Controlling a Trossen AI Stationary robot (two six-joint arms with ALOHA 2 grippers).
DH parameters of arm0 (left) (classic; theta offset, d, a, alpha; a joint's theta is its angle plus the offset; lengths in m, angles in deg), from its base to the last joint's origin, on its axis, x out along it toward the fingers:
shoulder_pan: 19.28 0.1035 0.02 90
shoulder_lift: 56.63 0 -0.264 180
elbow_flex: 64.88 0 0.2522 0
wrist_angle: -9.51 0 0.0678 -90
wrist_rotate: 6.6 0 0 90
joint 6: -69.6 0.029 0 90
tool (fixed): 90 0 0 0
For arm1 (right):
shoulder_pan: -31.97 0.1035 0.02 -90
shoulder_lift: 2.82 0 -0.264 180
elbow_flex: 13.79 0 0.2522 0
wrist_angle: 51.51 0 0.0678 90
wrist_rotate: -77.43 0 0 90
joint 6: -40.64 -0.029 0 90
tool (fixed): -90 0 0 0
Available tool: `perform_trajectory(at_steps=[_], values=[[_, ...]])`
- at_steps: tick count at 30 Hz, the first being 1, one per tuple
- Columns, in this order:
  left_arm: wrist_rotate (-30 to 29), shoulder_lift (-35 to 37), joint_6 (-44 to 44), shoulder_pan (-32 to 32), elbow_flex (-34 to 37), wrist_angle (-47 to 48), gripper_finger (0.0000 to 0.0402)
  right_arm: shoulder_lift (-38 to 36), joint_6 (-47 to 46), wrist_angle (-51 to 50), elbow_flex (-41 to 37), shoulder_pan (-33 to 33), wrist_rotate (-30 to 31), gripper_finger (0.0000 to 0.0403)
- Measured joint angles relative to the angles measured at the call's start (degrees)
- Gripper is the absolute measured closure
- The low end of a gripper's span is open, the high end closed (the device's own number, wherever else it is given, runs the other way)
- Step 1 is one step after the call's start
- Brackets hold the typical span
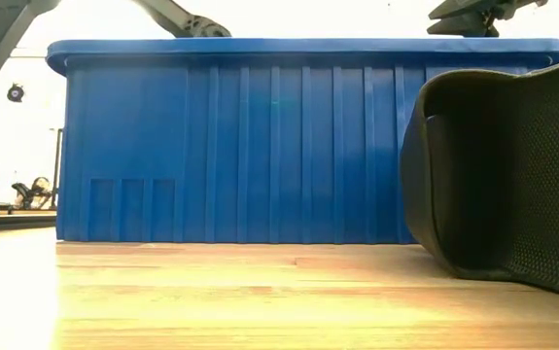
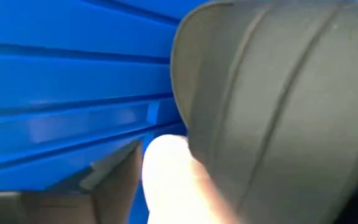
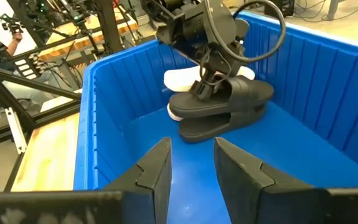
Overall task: Pick and place slides into bin
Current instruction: Put the black slipper into the blue bin
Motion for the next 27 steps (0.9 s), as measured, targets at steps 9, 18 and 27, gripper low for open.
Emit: perform_trajectory(at_steps=[9, 18, 27], values=[[0.87, 1.18, -0.13, -0.04, -1.86, 6.34, 0.0018, 0.0, 0.02, -0.02, 0.0, 0.02, 0.0, 0.0291], [0.91, 4.3, 0.58, -1.57, -1.86, 8.03, 0.0015, -0.01, 0.02, -0.04, 0.0, 0.02, 0.0, 0.0291], [1.81, 8.73, 3.24, -1.68, -1.82, 7.97, 0.0015, -0.01, 0.02, -0.15, 0.0, 0.02, 0.02, 0.0291]])
